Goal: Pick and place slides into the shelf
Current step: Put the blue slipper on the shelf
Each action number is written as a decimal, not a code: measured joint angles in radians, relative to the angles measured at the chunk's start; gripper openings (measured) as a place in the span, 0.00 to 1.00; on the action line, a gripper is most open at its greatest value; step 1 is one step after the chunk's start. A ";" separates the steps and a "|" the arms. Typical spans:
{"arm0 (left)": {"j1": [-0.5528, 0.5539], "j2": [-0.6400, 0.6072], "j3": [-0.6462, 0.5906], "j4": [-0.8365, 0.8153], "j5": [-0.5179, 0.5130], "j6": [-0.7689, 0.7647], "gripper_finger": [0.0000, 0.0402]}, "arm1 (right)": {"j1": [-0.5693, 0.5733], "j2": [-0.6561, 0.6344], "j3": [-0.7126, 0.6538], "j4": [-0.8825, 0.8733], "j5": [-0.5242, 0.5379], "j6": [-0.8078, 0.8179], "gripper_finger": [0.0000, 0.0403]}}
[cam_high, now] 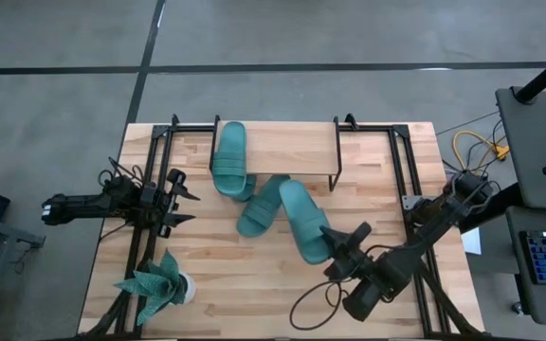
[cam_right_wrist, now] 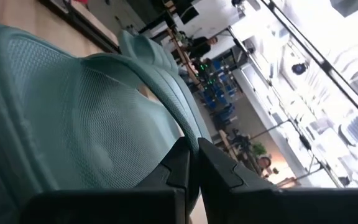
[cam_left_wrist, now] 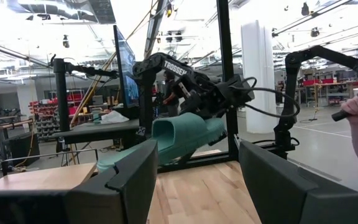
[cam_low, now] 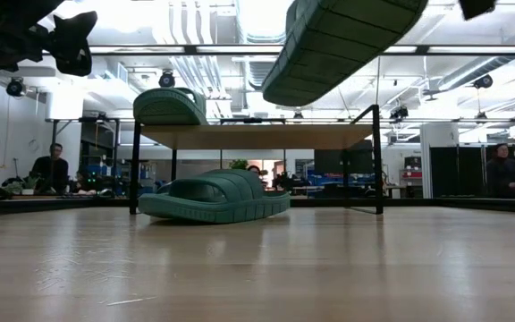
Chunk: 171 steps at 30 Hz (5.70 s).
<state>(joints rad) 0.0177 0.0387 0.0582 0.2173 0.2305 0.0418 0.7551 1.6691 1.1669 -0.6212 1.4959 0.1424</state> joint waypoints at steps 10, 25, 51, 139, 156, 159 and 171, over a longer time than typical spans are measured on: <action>0.000 0.000 0.000 0.000 0.000 0.000 0.53 | -0.090 0.000 0.044 0.004 -0.001 0.007 0.03; 0.000 0.000 0.000 0.001 0.000 0.000 0.53 | -0.186 0.000 0.044 0.006 0.075 0.070 0.03; 0.000 0.000 0.000 0.003 0.000 0.000 0.53 | -0.276 0.002 0.217 0.035 -0.122 -0.008 0.03; 0.000 0.000 0.000 0.002 0.000 0.000 0.53 | -0.782 -0.424 -0.370 1.473 -0.845 -0.638 0.03; 0.000 0.000 0.000 0.002 0.000 0.021 0.53 | -0.767 -0.345 -0.463 1.539 -0.802 -0.758 0.03; 0.000 0.000 0.000 0.002 0.000 0.021 0.53 | -0.746 -0.284 -0.456 1.621 -0.760 -0.840 0.03; 0.000 0.000 0.000 0.001 0.000 0.022 0.53 | -0.704 -0.109 -0.383 1.715 -0.550 -1.001 0.03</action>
<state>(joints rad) 0.0180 0.0387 0.0582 0.2188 0.2302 0.0635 0.0509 1.5606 0.7840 1.0939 0.9456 -0.8588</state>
